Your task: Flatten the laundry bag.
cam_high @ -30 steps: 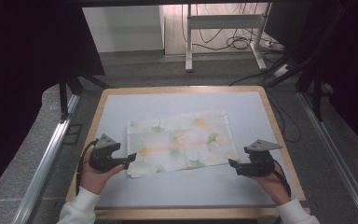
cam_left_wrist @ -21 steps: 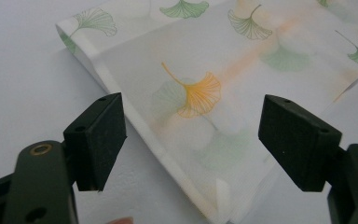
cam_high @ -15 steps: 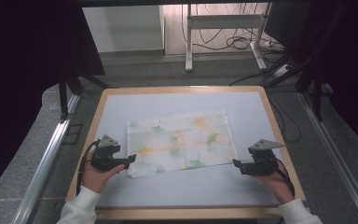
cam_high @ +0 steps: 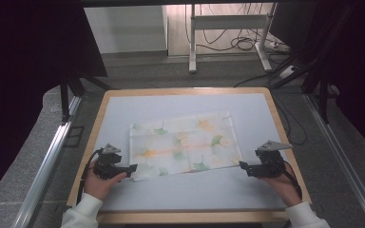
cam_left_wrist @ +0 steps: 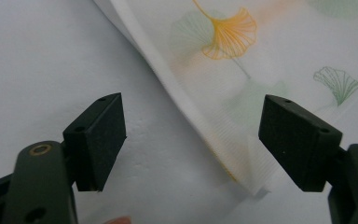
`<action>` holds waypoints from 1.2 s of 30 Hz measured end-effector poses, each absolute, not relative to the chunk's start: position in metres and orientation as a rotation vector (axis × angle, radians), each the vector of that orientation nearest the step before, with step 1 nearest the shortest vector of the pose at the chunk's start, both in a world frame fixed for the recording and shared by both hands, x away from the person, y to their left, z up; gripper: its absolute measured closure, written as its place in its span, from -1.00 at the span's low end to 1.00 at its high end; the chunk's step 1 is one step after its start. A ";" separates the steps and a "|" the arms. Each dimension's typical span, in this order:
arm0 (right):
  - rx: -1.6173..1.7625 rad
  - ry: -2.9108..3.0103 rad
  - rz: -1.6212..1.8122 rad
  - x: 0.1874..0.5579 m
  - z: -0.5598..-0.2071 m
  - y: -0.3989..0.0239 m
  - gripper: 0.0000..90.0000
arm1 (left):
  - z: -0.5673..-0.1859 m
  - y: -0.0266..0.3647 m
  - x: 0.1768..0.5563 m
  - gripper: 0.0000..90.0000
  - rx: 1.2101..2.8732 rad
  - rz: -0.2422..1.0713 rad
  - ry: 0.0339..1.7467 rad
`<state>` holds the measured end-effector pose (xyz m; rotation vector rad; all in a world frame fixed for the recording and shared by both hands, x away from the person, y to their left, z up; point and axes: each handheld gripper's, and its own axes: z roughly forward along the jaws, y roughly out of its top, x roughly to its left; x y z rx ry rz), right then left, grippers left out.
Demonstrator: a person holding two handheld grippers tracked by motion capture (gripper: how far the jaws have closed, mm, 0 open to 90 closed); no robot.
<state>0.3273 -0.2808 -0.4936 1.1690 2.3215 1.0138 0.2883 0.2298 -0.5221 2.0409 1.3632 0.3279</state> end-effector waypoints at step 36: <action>1.213 2.295 1.006 0.329 -0.493 -0.283 -0.61 | -0.535 0.205 0.294 -0.39 2.076 0.283 1.375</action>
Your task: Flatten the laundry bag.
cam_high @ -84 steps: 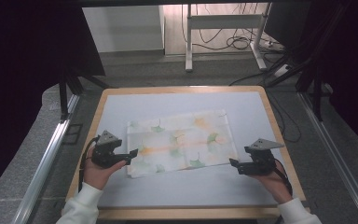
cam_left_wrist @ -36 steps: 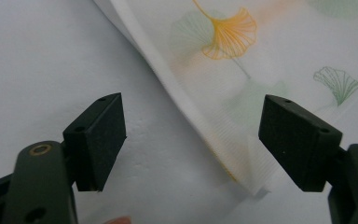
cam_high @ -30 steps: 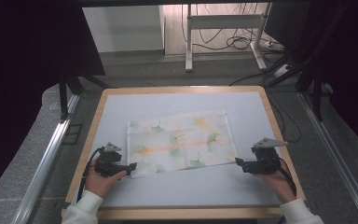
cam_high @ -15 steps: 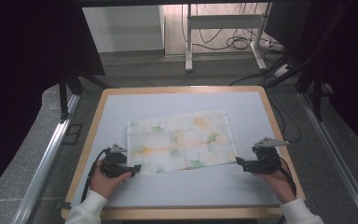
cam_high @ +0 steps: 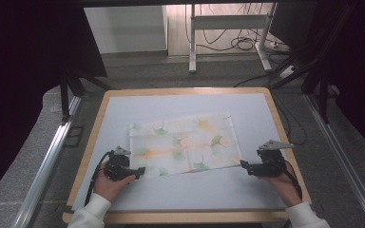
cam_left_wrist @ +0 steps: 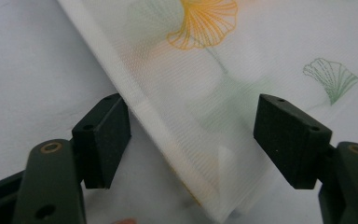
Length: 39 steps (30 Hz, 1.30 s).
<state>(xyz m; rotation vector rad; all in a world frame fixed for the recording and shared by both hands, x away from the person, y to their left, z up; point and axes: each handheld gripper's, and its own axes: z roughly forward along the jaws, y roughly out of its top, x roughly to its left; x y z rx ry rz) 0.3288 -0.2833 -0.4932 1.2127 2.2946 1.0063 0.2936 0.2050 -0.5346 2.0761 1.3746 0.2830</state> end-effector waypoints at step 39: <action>1.305 2.489 0.766 0.381 -0.503 -0.244 -0.32 | -0.531 0.198 0.304 0.93 2.112 0.287 1.256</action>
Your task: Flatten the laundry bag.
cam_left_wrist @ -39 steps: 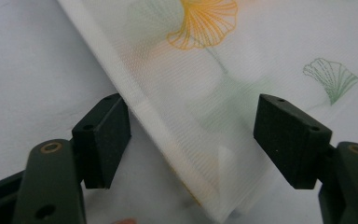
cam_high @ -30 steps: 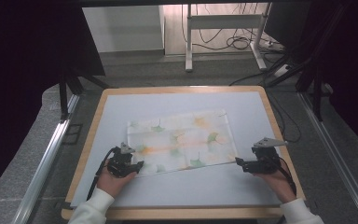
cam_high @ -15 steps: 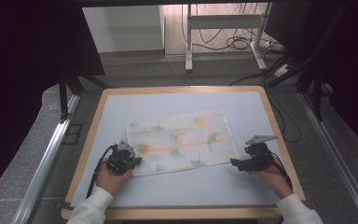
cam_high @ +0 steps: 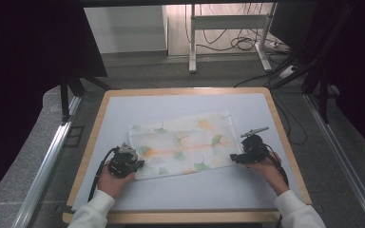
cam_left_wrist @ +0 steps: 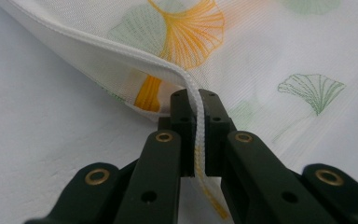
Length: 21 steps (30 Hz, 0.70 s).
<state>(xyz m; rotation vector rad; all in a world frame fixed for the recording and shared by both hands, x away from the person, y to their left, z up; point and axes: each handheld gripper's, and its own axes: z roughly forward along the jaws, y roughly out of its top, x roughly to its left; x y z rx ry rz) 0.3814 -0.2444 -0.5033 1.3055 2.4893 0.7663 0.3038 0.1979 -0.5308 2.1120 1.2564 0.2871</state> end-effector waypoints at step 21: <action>1.193 2.540 0.750 0.375 -0.505 -0.235 0.78 | -0.531 0.198 0.304 0.93 2.111 0.292 1.254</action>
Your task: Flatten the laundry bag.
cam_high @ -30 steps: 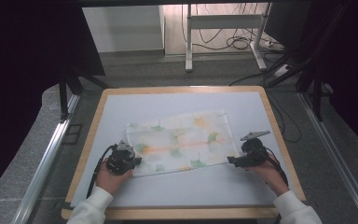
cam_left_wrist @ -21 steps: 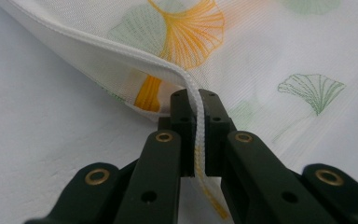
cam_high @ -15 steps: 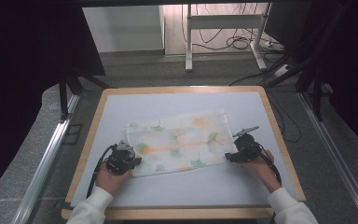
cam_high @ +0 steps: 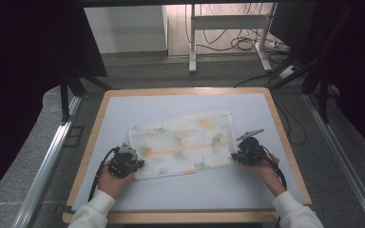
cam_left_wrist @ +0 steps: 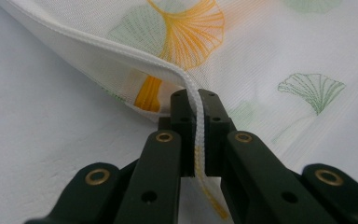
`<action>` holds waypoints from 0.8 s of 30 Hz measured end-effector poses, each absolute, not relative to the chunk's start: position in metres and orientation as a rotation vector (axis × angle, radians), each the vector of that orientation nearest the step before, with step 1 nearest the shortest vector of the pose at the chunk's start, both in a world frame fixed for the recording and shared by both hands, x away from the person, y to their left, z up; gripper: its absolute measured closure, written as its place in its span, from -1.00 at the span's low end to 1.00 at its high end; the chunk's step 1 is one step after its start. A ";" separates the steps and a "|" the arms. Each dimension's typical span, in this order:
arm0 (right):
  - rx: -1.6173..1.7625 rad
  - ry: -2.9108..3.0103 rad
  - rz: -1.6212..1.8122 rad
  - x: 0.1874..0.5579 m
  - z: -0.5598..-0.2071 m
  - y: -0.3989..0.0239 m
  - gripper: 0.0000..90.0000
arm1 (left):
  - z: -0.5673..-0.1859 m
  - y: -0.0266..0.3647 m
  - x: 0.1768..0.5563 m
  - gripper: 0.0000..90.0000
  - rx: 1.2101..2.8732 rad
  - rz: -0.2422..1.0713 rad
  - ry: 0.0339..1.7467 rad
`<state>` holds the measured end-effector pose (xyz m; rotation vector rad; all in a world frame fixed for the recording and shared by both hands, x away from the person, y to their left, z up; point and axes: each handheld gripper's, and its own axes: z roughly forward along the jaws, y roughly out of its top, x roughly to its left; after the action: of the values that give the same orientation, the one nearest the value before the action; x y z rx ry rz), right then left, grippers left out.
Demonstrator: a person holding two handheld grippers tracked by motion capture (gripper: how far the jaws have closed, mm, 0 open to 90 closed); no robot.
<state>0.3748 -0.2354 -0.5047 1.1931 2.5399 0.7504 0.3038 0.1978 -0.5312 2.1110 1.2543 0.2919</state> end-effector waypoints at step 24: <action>1.177 2.528 1.003 0.351 -0.482 -0.251 0.93 | -0.521 0.210 0.299 0.96 2.049 0.253 1.223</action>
<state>0.3506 -0.2510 -0.4817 1.1766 2.5277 1.0028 0.2987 0.2102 -0.5212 2.0485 1.2234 0.2526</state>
